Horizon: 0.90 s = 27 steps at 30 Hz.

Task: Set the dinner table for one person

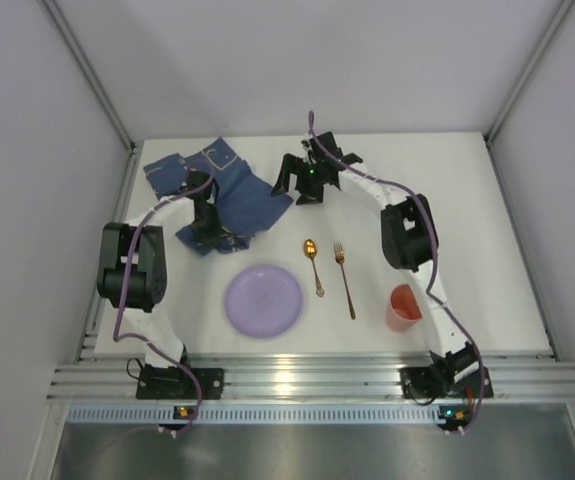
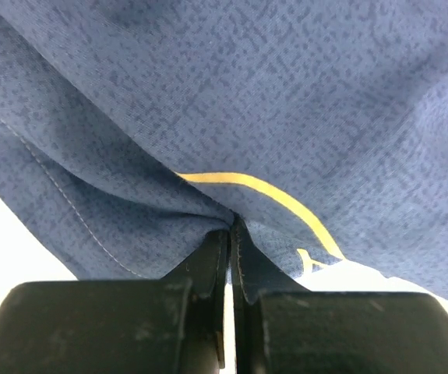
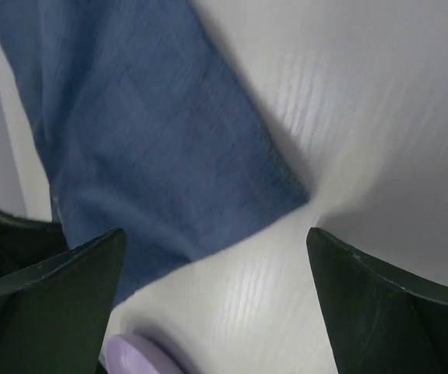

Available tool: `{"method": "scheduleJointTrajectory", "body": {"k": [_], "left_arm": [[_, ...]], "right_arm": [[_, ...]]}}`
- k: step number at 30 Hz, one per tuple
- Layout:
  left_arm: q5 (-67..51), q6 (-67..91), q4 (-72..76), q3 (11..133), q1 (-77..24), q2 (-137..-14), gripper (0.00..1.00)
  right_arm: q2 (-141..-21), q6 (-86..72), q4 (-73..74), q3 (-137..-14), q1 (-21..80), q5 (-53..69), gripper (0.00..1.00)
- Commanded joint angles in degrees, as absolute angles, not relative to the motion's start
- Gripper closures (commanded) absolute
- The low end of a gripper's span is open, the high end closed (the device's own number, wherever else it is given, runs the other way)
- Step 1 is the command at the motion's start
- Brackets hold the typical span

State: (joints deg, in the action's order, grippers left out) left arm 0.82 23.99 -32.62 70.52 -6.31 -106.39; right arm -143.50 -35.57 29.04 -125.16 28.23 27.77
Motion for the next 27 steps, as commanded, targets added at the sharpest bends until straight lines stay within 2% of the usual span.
{"method": "scheduleJointTrajectory", "body": {"k": [1, 6, 14, 15, 16, 23, 25, 27], "left_arm": [[1.14, 21.89, -35.94, 68.39, -6.41, -101.34, 1.0], [1.58, 20.31, -36.39, 66.54, -6.68, -97.56, 1.0], [0.44, 20.04, -36.13, 66.97, -6.68, -98.26, 1.0], [0.35, 20.13, -36.04, 67.41, -6.68, -98.7, 1.0], [0.35, 20.21, -35.95, 67.76, -6.68, -99.05, 1.0], [-2.29, 20.13, -35.6, 68.29, -6.77, -100.64, 1.0], [-2.28, 19.87, -35.77, 68.2, -6.77, -100.55, 1.0], [-2.28, 19.78, -35.86, 68.2, -6.77, -100.55, 1.0]], "right_arm": [[-144.84, -34.28, 30.58, -130.51, 29.27, 19.53, 0.0], [-145.2, -32.96, 35.23, -130.61, 29.44, 7.31, 0.0], [-146.78, -34.01, 34.72, -131.31, 31.37, 11.42, 0.03], [-146.6, -34.27, 34.11, -130.44, 31.72, 12.56, 0.11], [-146.51, -34.71, 33.67, -129.99, 32.42, 13.61, 0.13], [-147.83, -38.4, 29.98, -128.85, 35.42, 19.33, 0.13], [-148.36, -38.76, 30.06, -129.28, 35.95, 19.77, 0.16], [-148.36, -38.41, 30.15, -129.37, 36.04, 19.69, 0.26]]}}
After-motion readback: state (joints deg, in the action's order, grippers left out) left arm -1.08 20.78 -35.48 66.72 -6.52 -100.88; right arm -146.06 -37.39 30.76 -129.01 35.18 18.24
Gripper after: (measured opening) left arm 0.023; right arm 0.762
